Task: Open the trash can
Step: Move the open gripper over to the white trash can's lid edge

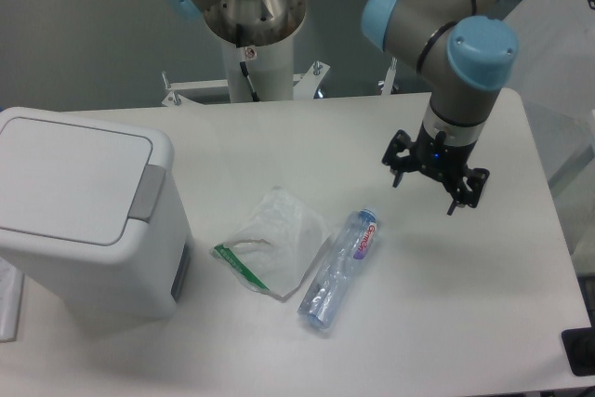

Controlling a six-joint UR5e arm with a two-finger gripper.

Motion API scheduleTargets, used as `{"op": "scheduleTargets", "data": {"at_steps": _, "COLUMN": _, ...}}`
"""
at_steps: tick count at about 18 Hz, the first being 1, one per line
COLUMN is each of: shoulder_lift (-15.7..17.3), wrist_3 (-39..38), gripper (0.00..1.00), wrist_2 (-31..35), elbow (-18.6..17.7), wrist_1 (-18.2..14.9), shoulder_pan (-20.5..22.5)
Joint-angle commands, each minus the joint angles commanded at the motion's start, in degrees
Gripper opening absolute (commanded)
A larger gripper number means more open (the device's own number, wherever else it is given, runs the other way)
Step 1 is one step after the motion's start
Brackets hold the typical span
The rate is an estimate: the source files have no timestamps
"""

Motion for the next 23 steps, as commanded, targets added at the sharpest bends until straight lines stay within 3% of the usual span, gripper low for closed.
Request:
{"op": "scheduleTargets", "data": {"at_steps": 6, "shoulder_lift": 3.95, "wrist_3": -19.34, "gripper": 1.00, "wrist_2": -12.82, "elbow": 0.62, "wrist_1": 0.79, "shoulder_pan": -2.11}}
{"op": "scheduleTargets", "data": {"at_steps": 9, "shoulder_lift": 5.89, "wrist_3": -24.28, "gripper": 1.00, "wrist_2": -18.81, "elbow": 1.32, "wrist_1": 0.88, "shoulder_pan": -3.25}}
{"op": "scheduleTargets", "data": {"at_steps": 13, "shoulder_lift": 7.91, "wrist_3": -26.66, "gripper": 1.00, "wrist_2": -19.79, "elbow": 0.97, "wrist_1": 0.88, "shoulder_pan": -5.53}}
{"op": "scheduleTargets", "data": {"at_steps": 18, "shoulder_lift": 7.91, "wrist_3": -26.93, "gripper": 1.00, "wrist_2": -19.62, "elbow": -0.87, "wrist_1": 0.88, "shoulder_pan": -11.85}}
{"op": "scheduleTargets", "data": {"at_steps": 23, "shoulder_lift": 7.39, "wrist_3": -26.93, "gripper": 1.00, "wrist_2": -19.70, "elbow": -1.49, "wrist_1": 5.62, "shoulder_pan": -15.91}}
